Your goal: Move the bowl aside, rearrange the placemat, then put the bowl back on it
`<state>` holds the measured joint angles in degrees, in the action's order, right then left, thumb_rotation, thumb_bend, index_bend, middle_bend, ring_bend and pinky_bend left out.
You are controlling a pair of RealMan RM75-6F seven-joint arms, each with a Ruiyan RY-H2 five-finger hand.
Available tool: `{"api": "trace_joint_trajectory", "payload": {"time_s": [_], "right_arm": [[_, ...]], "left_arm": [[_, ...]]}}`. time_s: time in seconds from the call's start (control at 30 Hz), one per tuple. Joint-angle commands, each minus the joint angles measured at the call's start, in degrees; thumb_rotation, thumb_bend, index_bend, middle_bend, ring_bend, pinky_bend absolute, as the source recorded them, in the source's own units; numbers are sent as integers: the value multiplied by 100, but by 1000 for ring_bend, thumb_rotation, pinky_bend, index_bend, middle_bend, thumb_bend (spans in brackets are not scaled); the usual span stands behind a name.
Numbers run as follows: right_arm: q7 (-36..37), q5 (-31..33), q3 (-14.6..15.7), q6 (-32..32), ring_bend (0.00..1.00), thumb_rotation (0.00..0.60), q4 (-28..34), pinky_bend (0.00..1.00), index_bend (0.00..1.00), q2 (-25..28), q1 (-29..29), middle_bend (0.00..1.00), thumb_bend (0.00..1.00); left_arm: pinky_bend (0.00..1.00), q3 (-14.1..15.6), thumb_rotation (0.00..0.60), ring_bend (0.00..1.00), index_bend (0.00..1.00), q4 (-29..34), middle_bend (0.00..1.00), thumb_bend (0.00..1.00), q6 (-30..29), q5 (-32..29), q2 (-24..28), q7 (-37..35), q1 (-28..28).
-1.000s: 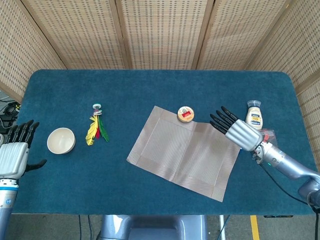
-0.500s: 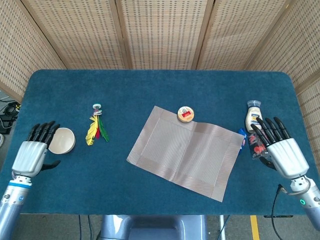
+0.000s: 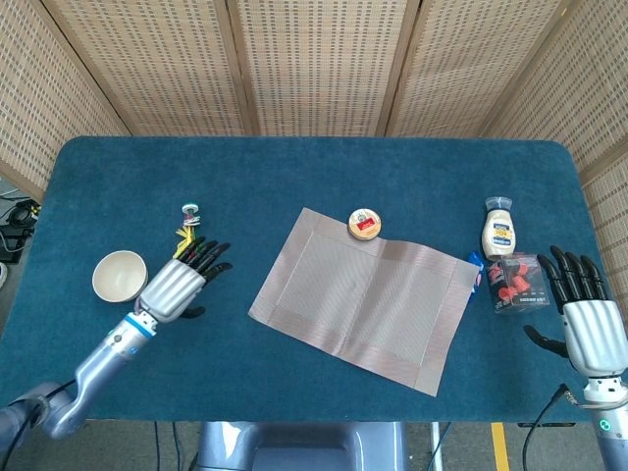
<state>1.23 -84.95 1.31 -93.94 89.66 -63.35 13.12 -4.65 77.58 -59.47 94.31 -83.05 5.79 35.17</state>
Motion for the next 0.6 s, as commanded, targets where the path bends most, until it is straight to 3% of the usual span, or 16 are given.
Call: {"api": "trace_joint_trajectory", "payload": {"time_s": [0.03, 0.2, 0.6], "right_arm": [[-1, -7, -69, -21, 0, 600, -17, 0, 0, -19, -43, 0, 0], [58, -54, -161, 44, 0, 600, -46, 0, 0, -21, -89, 0, 0], [145, -106, -336, 220, 0, 600, -108, 0, 9, -32, -170, 0, 0]], "left_arm": [[0, 72, 600, 0, 228, -405, 0, 139, 273, 187, -348, -172, 316], [0, 148, 600, 0, 248, -894, 0, 242, 500, 221, -730, -250, 584], [0, 475, 600, 0, 268, -1564, 0, 247, 611, 327, -1242, -537, 837]]}}
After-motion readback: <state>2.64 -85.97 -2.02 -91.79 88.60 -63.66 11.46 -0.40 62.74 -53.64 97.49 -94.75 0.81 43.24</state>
